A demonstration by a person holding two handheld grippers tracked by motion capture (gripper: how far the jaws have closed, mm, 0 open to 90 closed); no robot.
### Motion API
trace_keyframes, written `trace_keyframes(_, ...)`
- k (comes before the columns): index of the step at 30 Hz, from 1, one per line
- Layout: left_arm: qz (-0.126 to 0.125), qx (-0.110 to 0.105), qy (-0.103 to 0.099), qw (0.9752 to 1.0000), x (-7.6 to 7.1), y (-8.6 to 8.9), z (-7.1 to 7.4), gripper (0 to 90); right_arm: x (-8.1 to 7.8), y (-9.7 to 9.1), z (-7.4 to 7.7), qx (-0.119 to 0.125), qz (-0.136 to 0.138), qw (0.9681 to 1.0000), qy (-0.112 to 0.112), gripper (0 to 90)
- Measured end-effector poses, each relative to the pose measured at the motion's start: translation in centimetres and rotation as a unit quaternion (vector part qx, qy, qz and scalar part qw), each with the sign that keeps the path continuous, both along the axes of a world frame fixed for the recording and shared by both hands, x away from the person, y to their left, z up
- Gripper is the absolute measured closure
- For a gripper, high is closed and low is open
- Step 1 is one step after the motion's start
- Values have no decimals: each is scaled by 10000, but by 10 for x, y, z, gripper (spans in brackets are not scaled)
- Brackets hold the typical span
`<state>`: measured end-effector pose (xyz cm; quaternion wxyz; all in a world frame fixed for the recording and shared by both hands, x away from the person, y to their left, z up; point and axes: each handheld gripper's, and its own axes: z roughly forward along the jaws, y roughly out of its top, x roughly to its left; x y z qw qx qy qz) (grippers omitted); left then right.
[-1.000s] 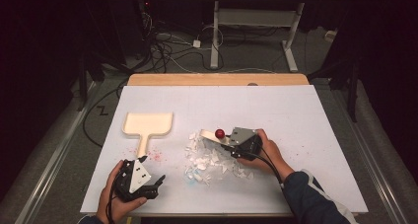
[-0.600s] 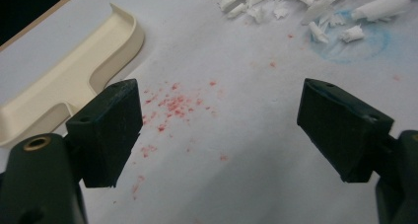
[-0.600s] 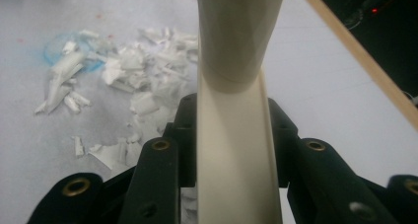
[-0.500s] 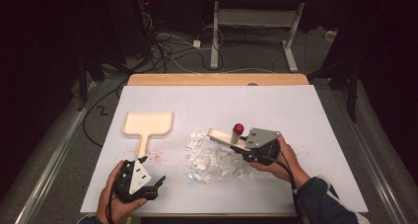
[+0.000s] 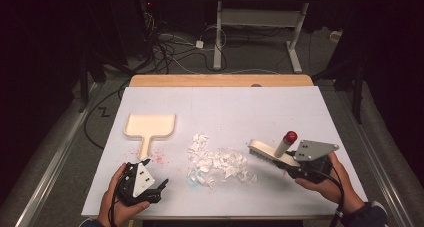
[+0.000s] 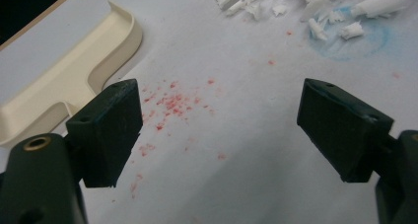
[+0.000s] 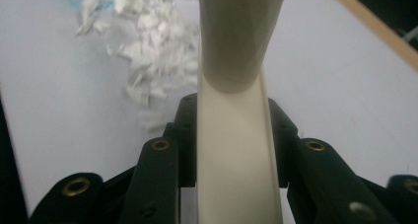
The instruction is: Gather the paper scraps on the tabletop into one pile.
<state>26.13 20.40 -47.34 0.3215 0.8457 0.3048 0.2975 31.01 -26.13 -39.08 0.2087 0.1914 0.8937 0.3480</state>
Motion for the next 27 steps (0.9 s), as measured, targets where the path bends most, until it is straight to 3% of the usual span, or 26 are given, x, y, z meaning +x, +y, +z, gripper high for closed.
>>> trace_keyframes(1, -8, 5, 5, 10000, 0, 0, 0, 166, -9, -10, -2, -43, -24, 9998, 187, 681)
trace_keyframes(6, -60, 51, 72, 9999, 1, -2, -1, 166, -22, -23, -4, -179, 93, 9989, 432, 681)
trace_keyframes(7, -75, 65, 87, 9999, 2, -3, -2, 166, -25, -26, -4, -248, 194, 9978, 586, 680)
trace_keyframes(10, -111, 83, 104, 9999, 3, -5, -2, 166, -24, -24, -7, -272, 279, 9967, 710, 681)
trace_keyframes(11, -121, 93, 101, 9998, 3, -5, -2, 166, -23, -17, -13, -313, 453, 9945, 895, 681)
trace_keyframes(14, -142, 123, 124, 9997, 4, -6, -3, 166, -22, -6, -20, -256, 621, 9923, 1037, 681)
trace_keyframes(18, -153, 105, 122, 9998, 5, -6, -3, 166, -18, 19, -23, -365, 691, 9931, 876, 681)
trace_keyframes(27, -135, 115, 120, 9998, 6, -6, -3, 166, 4, 52, -24, 19, 651, 9958, 637, 681)
